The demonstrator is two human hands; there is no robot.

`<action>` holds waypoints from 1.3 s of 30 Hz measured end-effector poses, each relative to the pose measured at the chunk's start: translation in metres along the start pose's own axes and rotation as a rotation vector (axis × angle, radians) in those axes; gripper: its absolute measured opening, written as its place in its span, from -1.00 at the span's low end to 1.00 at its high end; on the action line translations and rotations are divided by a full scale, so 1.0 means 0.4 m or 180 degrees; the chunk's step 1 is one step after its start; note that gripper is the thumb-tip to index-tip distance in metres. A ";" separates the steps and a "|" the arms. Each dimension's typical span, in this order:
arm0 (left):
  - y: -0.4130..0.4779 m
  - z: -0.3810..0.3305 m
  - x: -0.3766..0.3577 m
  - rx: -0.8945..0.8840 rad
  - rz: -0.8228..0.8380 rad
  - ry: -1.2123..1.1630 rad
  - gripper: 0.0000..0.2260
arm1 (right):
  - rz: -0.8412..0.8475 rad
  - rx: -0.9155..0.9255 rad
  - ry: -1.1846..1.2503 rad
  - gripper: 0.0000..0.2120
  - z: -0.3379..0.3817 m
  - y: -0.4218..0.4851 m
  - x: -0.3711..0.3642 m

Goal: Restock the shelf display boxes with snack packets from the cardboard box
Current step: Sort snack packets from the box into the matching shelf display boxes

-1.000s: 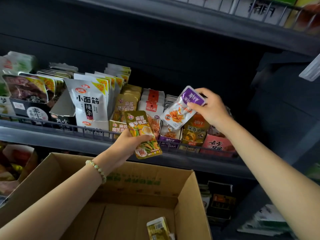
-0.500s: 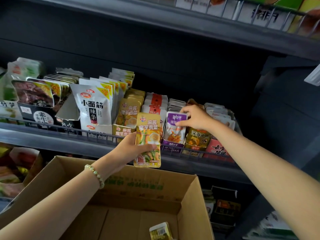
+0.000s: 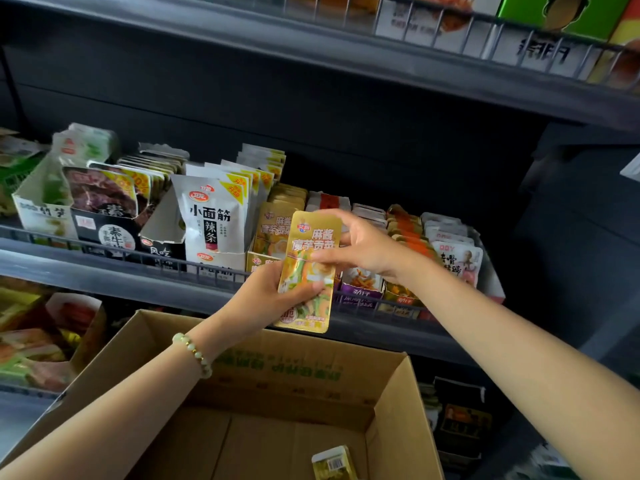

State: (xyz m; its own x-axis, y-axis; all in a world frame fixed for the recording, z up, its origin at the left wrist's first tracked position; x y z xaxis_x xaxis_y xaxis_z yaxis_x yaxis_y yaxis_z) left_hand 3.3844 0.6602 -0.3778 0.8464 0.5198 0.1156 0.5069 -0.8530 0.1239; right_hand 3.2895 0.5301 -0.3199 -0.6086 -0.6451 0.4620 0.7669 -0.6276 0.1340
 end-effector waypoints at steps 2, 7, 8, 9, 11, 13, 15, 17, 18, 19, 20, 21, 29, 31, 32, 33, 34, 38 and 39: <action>-0.005 0.008 0.025 0.0150 0.0080 0.0004 -0.86 | -0.0264 0.0065 0.0234 -0.43 0.010 0.009 -0.007; -0.009 0.013 0.094 0.0045 0.0044 -0.0081 -0.76 | -0.0437 -0.0233 0.0675 -0.37 0.010 0.032 -0.031; -0.009 0.011 0.106 -0.0114 -0.0001 -0.0036 -0.74 | -0.0371 -0.0380 0.0836 -0.38 0.005 0.037 -0.042; -0.010 0.008 0.116 -0.0295 -0.0023 0.0004 -0.75 | -0.0313 -0.0511 0.0979 -0.39 0.000 0.041 -0.050; -0.012 0.003 0.133 -0.0676 -0.0078 0.0023 -0.83 | -0.0240 -0.0666 0.1224 -0.42 -0.006 0.049 -0.056; -0.010 -0.009 0.149 -0.0970 -0.0194 -0.0064 -0.90 | -0.0251 -0.0730 0.1370 -0.45 -0.005 0.057 -0.054; 0.006 -0.019 0.163 -0.1115 -0.0274 -0.0059 -0.94 | -0.0327 -0.0750 0.1468 -0.48 0.003 0.067 -0.054; 0.035 -0.015 0.179 -0.1151 -0.0330 0.0295 -0.92 | -0.0577 -0.0600 0.1397 -0.47 0.013 0.085 -0.046; 0.052 -0.004 0.188 -0.1141 -0.0349 0.0588 -0.83 | -0.0799 -0.0433 0.1206 -0.45 0.019 0.098 -0.035; 0.067 0.011 0.197 -0.1113 -0.0379 0.0921 -0.72 | -0.1083 -0.0234 0.0903 -0.42 0.026 0.109 -0.022; 0.079 0.026 0.206 -0.1087 -0.0439 0.1261 -0.63 | -0.1383 -0.0047 0.0558 -0.42 0.036 0.119 -0.008; 0.087 0.040 0.214 -0.1057 -0.0504 0.1537 -0.57 | -0.1641 0.0110 0.0268 -0.42 0.046 0.128 0.002; 0.099 0.089 0.205 -0.1228 -0.0348 0.2401 -0.39 | -0.1441 0.0939 -0.0892 -0.46 0.038 0.201 -0.088; 0.100 0.092 0.202 -0.1220 -0.0319 0.2416 -0.36 | -0.1026 0.0879 -0.1178 -0.45 0.009 0.210 -0.127; 0.099 0.092 0.201 -0.1206 -0.0322 0.2395 -0.36 | -0.0897 0.0773 -0.1364 -0.45 -0.006 0.210 -0.141; 0.099 0.093 0.201 -0.1187 -0.0328 0.2367 -0.37 | -0.0849 0.0658 -0.1513 -0.44 -0.021 0.211 -0.149; 0.099 0.095 0.201 -0.1163 -0.0322 0.2345 -0.38 | -0.0865 0.0591 -0.1582 -0.43 -0.027 0.208 -0.151; 0.080 0.094 0.194 -0.1260 -0.0364 0.2253 -0.51 | -0.1027 0.0845 -0.1440 -0.47 -0.003 0.157 -0.122; 0.069 0.091 0.190 -0.1310 -0.0409 0.2149 -0.55 | -0.1051 0.0924 -0.1430 -0.50 0.002 0.131 -0.109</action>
State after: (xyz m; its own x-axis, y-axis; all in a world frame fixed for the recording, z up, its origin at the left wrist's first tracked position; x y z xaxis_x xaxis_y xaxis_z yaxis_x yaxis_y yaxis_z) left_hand 3.4686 0.6745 -0.4015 0.4373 0.6410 0.6307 0.3816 -0.7674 0.5153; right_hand 3.3565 0.5255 -0.3324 -0.7264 -0.1517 0.6704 0.6154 -0.5779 0.5360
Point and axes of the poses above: each hand's wrist, its own y-axis towards the middle knuckle, its own x-axis out of the back of the hand, z = x × y, the point moved 3 cm from there along y, towards the middle knuckle, and after that the axes turned 12 degrees about -z, right-handed, at the moved point
